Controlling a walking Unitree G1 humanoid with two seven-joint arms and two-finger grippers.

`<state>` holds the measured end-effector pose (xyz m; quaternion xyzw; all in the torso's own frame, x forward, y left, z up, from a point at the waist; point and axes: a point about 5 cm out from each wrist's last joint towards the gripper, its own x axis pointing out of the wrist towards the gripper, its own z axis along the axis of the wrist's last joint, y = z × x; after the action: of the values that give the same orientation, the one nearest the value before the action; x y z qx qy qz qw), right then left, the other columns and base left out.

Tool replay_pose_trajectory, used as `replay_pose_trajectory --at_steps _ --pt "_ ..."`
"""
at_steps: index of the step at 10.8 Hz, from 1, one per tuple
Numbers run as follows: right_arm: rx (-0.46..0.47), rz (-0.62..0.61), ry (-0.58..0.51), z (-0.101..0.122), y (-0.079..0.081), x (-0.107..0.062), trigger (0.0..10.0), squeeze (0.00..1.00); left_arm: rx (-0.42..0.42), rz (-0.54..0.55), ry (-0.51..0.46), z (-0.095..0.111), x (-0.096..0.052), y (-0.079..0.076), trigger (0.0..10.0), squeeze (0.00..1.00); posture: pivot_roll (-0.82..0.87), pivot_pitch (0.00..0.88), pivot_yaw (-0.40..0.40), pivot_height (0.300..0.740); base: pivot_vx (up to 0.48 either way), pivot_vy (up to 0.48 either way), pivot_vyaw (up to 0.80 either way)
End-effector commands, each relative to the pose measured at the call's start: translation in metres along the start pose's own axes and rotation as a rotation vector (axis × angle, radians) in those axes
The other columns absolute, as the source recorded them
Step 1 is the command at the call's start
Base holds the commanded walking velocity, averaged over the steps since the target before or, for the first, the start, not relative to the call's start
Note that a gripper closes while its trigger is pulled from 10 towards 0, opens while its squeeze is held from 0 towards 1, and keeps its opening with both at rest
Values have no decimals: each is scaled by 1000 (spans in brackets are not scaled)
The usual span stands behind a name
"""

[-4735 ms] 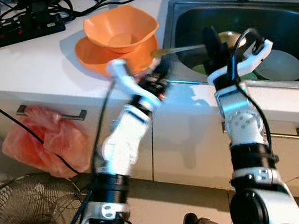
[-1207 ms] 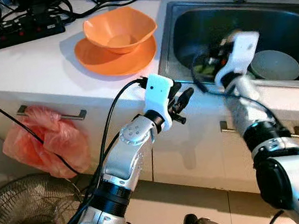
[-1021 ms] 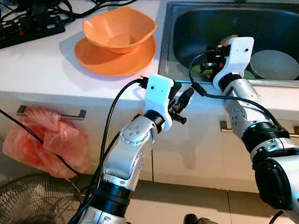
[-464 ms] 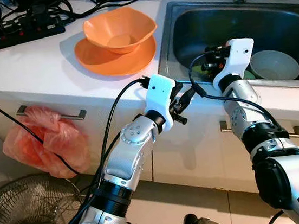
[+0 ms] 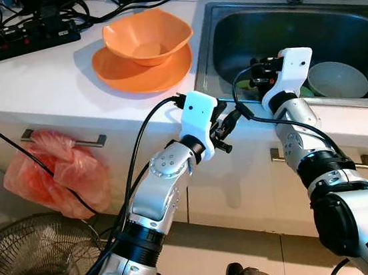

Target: Kitchen organization

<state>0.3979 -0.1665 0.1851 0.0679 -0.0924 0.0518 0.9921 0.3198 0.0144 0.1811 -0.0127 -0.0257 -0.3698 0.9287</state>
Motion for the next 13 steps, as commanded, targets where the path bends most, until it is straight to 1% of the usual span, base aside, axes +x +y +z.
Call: replay_pose_trajectory --at_steps 1,2,3,4,5,6,7,8,10,11,12,13 --pt "22 5 -41 11 3 5 10000 0 7 7 -3 1 0 0 10000 0 181 131 -28 740 0 0 0" --pt "69 3 -69 18 2 8 10000 0 17 29 -16 2 0 2 10000 0 179 133 -29 740 0 0 0" --pt "79 8 -106 28 3 10 10000 0 30 67 -28 4 0 7 10000 0 177 135 -28 740 0 0 0" --pt "21 33 -161 39 7 11 10000 0 31 109 -37 6 0 14 10000 0 172 137 -27 740 0 0 0" --pt "-10 51 -222 51 11 11 10000 0 27 147 -53 8 -1 19 10000 0 171 139 -27 740 0 0 0" --pt "-33 62 -252 57 12 9 10000 0 27 169 -57 9 -1 22 10000 0 164 142 -28 740 0 0 0" --pt "-100 80 -272 58 12 4 10000 0 34 203 -62 8 -2 26 10000 0 159 144 -30 740 0 0 0" --pt "-124 84 -272 54 9 -3 10000 0 35 230 -73 9 -3 29 10000 0 155 148 -31 740 0 0 0" --pt "-137 53 -263 47 -2 -17 10000 0 68 287 -100 12 -7 37 10000 0 150 152 -32 740 0 0 0" --pt "-153 45 -234 38 -9 -31 10000 0 106 316 -103 11 -10 43 10000 0 141 156 -35 740 0 0 0" --pt "-160 34 -228 33 -13 -41 10000 0 130 336 -109 10 -13 45 10000 0 139 159 -37 740 0 0 0" --pt "-160 36 -232 32 -14 -48 10000 0 131 356 -116 10 -15 47 10000 0 133 160 -37 740 0 0 0"
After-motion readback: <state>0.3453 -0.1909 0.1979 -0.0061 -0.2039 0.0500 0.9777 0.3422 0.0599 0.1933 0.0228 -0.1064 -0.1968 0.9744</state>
